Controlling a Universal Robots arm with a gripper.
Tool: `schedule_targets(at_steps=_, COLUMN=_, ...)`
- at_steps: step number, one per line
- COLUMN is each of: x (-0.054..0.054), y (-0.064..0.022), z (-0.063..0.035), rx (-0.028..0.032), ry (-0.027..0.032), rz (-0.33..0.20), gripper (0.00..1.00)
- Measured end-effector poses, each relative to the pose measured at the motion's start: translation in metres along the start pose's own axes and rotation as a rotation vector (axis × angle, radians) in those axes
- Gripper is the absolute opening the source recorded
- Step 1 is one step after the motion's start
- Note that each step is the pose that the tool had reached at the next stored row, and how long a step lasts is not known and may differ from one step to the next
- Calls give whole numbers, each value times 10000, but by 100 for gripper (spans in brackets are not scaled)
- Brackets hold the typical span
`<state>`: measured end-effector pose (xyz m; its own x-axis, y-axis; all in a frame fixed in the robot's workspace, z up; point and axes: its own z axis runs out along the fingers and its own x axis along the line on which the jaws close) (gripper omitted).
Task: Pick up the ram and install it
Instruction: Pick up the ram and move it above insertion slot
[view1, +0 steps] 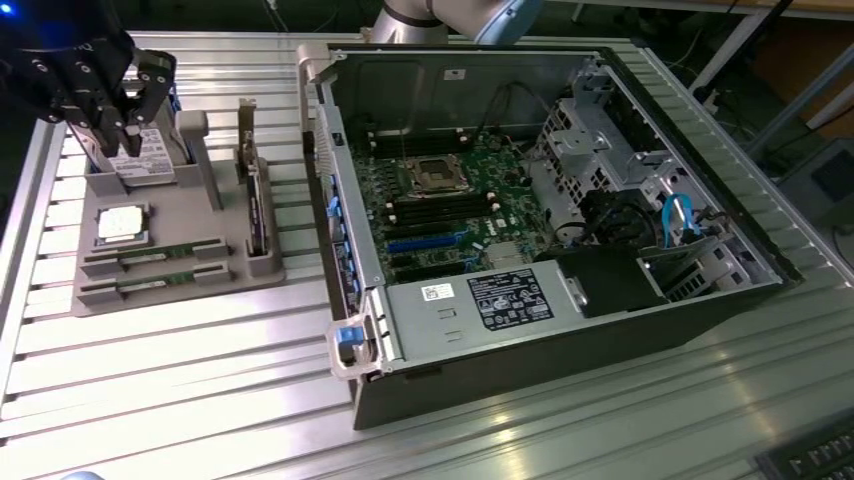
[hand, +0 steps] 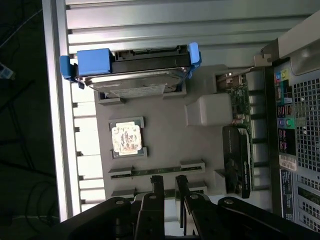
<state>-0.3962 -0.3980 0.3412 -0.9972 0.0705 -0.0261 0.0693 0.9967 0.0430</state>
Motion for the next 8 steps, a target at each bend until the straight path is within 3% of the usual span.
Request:
schedule_targets(at_steps=2, x=1, y=0, z=7, rx=-7, ry=10, rz=-259, gripper=24)
schedule_targets(at_steps=5, x=2, y=-1, z=25, rx=-34, ry=56, rz=-1307, gripper=24)
schedule_targets(at_steps=8, x=2, y=-1, z=37, rx=-50, ry=81, rz=-1896, gripper=24)
